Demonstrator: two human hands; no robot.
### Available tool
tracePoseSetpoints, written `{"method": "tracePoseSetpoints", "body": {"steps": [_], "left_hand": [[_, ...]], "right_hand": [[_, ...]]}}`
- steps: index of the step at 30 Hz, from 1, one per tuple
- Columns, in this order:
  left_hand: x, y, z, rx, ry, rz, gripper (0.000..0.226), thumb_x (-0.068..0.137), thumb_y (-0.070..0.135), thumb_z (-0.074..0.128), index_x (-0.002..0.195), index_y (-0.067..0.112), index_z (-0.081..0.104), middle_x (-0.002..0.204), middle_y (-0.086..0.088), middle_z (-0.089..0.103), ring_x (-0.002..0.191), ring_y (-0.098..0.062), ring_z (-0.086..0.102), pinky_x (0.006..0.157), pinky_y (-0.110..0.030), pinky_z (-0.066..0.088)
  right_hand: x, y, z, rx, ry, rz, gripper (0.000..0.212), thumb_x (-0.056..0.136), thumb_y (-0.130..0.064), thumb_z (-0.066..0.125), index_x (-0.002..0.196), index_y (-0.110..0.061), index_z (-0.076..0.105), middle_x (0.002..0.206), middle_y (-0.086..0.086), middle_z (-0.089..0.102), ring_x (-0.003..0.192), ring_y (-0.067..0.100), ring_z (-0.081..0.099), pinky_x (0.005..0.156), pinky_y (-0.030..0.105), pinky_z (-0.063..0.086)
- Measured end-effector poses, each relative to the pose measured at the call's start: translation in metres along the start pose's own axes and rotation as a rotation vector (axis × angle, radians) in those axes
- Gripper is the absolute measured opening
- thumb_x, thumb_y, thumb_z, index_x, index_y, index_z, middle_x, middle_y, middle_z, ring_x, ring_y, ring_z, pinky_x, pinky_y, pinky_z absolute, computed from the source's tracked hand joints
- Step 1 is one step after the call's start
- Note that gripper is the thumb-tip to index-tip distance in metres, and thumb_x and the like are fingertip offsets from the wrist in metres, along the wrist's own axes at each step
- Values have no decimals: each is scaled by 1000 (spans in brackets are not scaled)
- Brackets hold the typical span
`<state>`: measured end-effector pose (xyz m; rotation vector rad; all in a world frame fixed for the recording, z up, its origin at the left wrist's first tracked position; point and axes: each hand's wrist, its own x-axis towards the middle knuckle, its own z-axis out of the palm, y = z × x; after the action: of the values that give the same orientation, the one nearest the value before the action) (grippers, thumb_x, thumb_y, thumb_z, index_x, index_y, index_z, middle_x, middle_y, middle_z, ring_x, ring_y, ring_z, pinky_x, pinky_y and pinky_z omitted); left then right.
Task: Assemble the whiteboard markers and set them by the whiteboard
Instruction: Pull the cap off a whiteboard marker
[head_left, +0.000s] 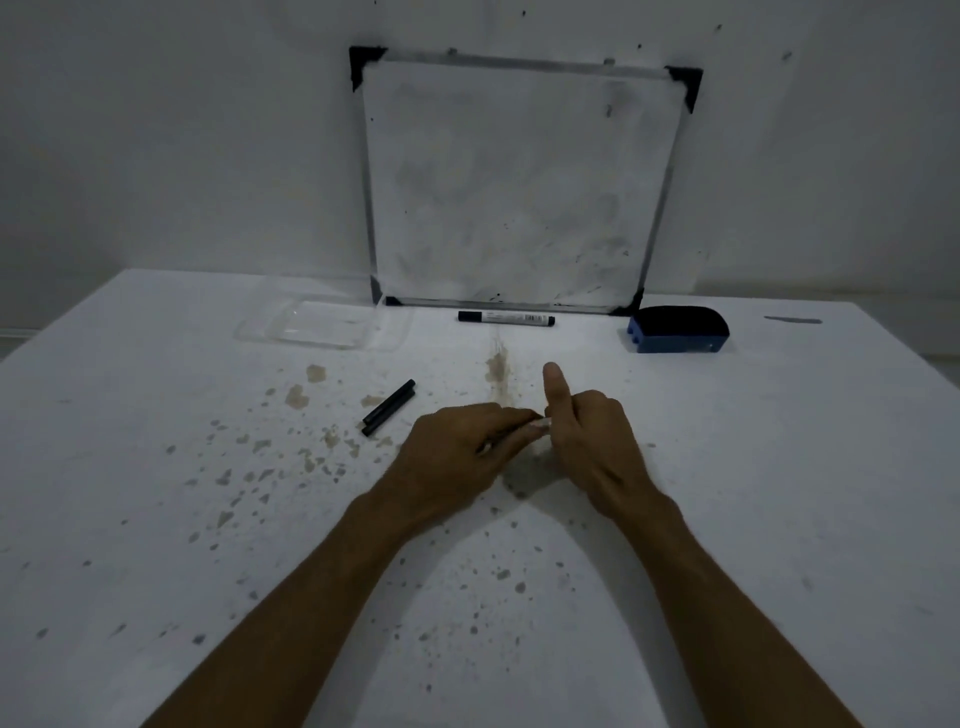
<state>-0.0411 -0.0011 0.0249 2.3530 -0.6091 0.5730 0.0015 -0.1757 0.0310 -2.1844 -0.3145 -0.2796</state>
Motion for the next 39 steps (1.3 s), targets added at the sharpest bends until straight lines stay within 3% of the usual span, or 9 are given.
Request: {"method": "tracePoseSetpoints", "body": {"steps": [7,9,12,15,18,20,27,35,39], "left_hand": [[5,-5,8,172,245,205,29,96,35,75,121,21,80,91,0,79,68,-12,68,60,-30,56],[7,-4,3,9,139,108,32,98,42,70,123,25,79,89,11,78,68,-1,65,63,-24,56],[5,-10,-11,-393,-222,-254,44,91,64,65,120,34,78,79,30,75,63,12,66,59,-7,50],[-5,-12,-12,-455,-260,-305,44,92,67,61,119,37,79,77,33,74,66,13,67,59,-4,47],[-7,-7,-7,-185,5,-160,41,97,56,63,125,30,77,101,20,80,88,5,73,75,-20,60],[-5,-6,-4,34,111,-17,39,100,53,59,127,30,76,97,7,81,78,-1,69,67,-27,60],[1,2,9,279,231,198,30,101,40,66,120,21,80,81,1,76,61,-17,68,50,-26,50],[-3,-5,9,-58,87,8,38,99,47,65,124,21,78,98,1,84,75,-12,76,67,-34,63],[-8,-11,2,-293,31,-191,34,98,43,70,123,22,77,108,10,81,91,2,76,77,-13,60]], "right_hand": [[11,1,3,14,-47,316,52,107,-44,37,73,-12,59,66,2,56,62,14,53,65,30,40],[5,-2,3,12,-3,231,44,109,-33,39,75,-11,58,65,1,54,60,12,51,58,29,42],[-11,-4,0,116,34,-83,58,107,-26,43,59,2,60,51,16,57,45,31,52,48,41,45],[-15,-6,1,102,6,-170,71,105,-45,38,48,-6,54,41,6,49,36,18,43,42,32,37],[-8,-12,2,29,-52,16,68,94,-65,31,47,-18,46,44,-4,42,42,10,40,51,22,37],[-4,-10,2,19,-94,128,70,97,-64,33,55,-12,52,51,2,47,50,15,45,57,30,40],[7,-6,-1,178,-17,303,47,104,-24,43,57,-17,44,61,4,44,56,13,39,54,24,31],[-8,-1,9,167,32,217,49,105,-17,46,56,-16,47,53,0,43,50,10,39,51,23,34],[0,4,-8,167,108,221,48,106,-11,44,59,-22,43,55,-4,41,49,5,37,46,11,39]]}}
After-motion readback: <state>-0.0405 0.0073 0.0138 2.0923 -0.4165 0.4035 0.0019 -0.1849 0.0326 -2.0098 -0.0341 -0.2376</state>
